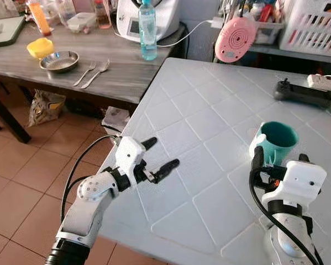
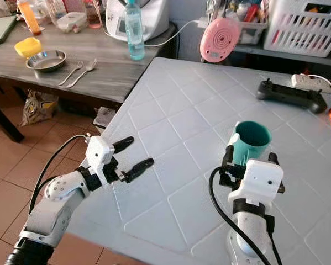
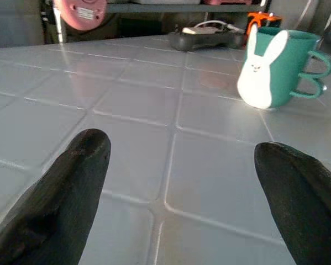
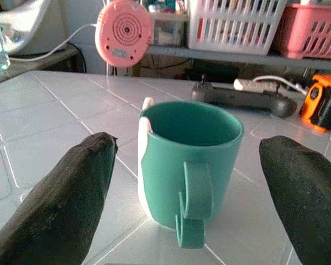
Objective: Setting the table
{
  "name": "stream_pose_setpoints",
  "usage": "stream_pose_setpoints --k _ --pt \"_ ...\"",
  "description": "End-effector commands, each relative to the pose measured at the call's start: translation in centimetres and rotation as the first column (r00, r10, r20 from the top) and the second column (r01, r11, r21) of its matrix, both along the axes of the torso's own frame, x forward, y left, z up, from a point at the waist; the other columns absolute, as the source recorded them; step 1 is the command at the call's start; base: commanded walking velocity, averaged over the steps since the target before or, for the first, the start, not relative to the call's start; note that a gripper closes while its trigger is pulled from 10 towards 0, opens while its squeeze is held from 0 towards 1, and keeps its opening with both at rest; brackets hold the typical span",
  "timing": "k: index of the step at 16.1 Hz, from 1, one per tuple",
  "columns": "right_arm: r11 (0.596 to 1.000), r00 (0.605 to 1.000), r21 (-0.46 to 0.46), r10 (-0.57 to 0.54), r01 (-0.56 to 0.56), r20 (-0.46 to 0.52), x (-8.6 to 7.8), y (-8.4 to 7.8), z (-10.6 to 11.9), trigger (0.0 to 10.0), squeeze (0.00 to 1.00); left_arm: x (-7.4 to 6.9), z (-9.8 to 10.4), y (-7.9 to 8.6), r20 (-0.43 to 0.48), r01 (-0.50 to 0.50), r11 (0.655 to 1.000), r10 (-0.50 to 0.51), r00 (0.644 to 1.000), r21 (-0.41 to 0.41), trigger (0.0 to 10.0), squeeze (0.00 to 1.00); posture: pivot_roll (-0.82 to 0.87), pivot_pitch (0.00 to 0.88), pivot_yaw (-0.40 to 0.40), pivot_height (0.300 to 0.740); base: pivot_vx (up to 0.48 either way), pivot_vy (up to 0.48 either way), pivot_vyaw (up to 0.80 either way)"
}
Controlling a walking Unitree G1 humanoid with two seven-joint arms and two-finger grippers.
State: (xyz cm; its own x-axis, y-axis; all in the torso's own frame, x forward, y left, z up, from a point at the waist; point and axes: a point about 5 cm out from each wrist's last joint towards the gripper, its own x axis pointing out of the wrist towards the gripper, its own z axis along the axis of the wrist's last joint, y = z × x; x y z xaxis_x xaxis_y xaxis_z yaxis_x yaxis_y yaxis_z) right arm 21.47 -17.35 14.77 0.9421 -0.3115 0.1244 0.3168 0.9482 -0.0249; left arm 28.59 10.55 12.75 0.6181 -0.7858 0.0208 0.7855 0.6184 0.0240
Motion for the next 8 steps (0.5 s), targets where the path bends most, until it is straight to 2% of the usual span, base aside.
stream_pose_setpoints --k 1,4,8 --pt "0.999 1.0 0.042 -0.015 0.016 -0.015 -0.1 0.2 -0.6 10.0 0.0 -0.2 0.3 -0.2 0.0 0.035 0.999 -0.035 0.999 0.005 10.0 0.0 0.05 0.132 0.037 0.74 0.0 0.0 0.0" --pt "0.998 0.998 0.042 -0.053 0.055 -0.039 0.1 -0.4 -1.4 10.0 0.0 -0.6 0.7 -0.4 -0.021 0.119 0.993 -0.119 0.993 -0.013 10.0 0.0 0.05 0.126 0.035 0.74 0.0 0.0 0.0" --pt "0.997 0.998 0.044 -0.055 0.057 -0.044 0.6 -0.5 -1.8 10.0 0.0 -0.8 0.8 -0.8 -0.049 0.189 0.982 -0.19 0.981 -0.027 10.0 0.0 0.05 0.121 0.032 0.74 0.0 0.0 0.0"
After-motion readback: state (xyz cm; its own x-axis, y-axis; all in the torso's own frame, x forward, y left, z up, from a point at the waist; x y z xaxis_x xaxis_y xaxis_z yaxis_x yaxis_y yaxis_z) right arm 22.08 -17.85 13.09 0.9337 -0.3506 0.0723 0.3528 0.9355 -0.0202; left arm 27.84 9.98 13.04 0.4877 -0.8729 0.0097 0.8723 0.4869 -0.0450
